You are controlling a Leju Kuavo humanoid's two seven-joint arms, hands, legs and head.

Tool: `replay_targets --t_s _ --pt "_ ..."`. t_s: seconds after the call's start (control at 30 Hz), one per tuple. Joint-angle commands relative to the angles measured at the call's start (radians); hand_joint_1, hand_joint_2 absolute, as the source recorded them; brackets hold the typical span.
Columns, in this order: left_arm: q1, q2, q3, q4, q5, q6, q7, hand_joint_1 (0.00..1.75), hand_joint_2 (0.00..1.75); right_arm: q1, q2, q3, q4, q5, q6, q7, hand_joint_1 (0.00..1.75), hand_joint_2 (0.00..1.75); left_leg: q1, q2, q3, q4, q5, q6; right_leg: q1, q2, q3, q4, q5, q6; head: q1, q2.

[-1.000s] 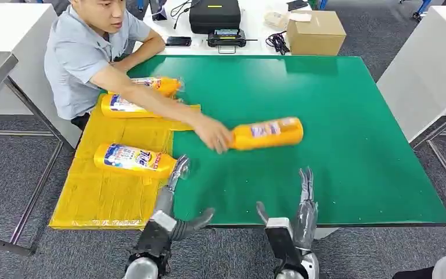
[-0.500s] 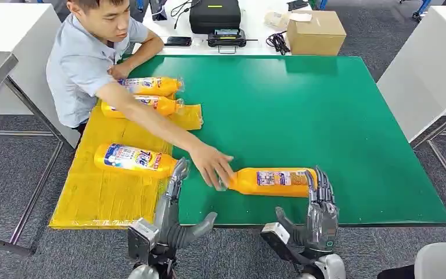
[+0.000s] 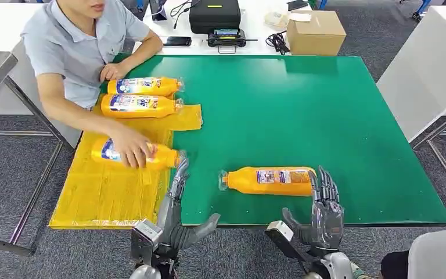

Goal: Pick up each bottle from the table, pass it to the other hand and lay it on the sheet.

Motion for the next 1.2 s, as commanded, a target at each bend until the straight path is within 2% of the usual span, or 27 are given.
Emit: replay_targets --t_s 0.03,0.17,0.3,0.37,0.47,0.67,0.83,0.9,1.2 --pt "-0.025 0.017 -0.022 0.055 0.003 0.002 0.002 0.0 1.75 -0.031 -0.023 0.019 0.06 -0.001 -0.006 0.004 0.0 1.75 0.001 0.001 0.002 -0.001 0.0 -0.001 0.001 0.001 0.002 -0.001 0.0 -0.001 0.0 0.0" --pt "-0.024 0.015 -0.017 0.053 0.006 0.006 0.0 0.0 1.75 -0.031 -0.028 0.025 0.061 0.011 -0.006 0.012 0.0 1.75 0.001 0.002 0.005 -0.001 -0.002 -0.002 0.002 0.001 0.005 -0.001 -0.001 -0.003 0.0 0.0" --pt "-0.04 0.0 -0.016 0.057 0.015 0.024 -0.008 0.0 1.75 -0.061 -0.078 0.047 0.085 0.119 -0.006 0.072 0.0 1.75 0.001 0.001 0.003 -0.001 -0.001 -0.001 0.001 0.0 0.003 -0.001 0.0 -0.002 0.0 0.0" --pt "-0.065 -0.007 -0.023 0.082 0.018 0.034 -0.012 0.0 1.75 -0.126 -0.111 0.061 0.143 0.175 -0.006 0.103 0.0 1.75 0.001 0.001 0.003 -0.001 -0.001 -0.001 0.001 0.001 0.002 -0.001 0.0 -0.002 0.0 0.0" --pt "-0.084 -0.009 -0.038 0.128 0.024 0.031 -0.01 0.0 1.75 -0.192 -0.135 0.096 0.22 0.181 -0.006 0.109 0.0 1.75 0.001 0.004 0.004 -0.001 -0.001 -0.002 0.001 0.003 0.004 -0.002 0.001 -0.002 0.0 0.0" --pt "-0.093 -0.006 -0.057 0.157 0.052 0.024 0.031 0.0 1.75 -0.257 -0.165 0.14 0.334 0.154 0.031 0.162 0.0 1.75 0.001 0.002 0.006 -0.001 0.0 -0.001 0.002 0.001 0.006 -0.003 0.0 -0.002 0.0 0.0" --pt "-0.101 -0.003 -0.064 0.162 0.049 0.027 0.039 0.0 1.75 -0.287 -0.166 0.156 0.371 0.141 0.035 0.16 0.0 1.75 0.001 0.002 0.005 -0.001 -0.001 -0.001 0.001 0.001 0.005 -0.002 0.0 -0.002 0.0 0.0" --pt "-0.11 0.003 -0.081 0.173 0.037 0.028 0.06 0.0 1.75 -0.309 -0.162 0.166 0.399 0.087 0.048 0.143 0.0 1.75 0.001 0.002 0.004 -0.001 0.0 -0.001 0.001 0.002 0.004 -0.002 0.0 -0.002 0.0 0.0" --pt "-0.106 0.009 -0.087 0.167 -0.026 0.041 0.113 0.0 1.75 -0.319 -0.15 0.174 0.378 -0.006 0.148 0.139 0.0 1.75 0.0 0.002 0.003 -0.001 0.0 -0.001 0.001 0.002 0.003 -0.001 0.0 -0.002 0.0 0.0"
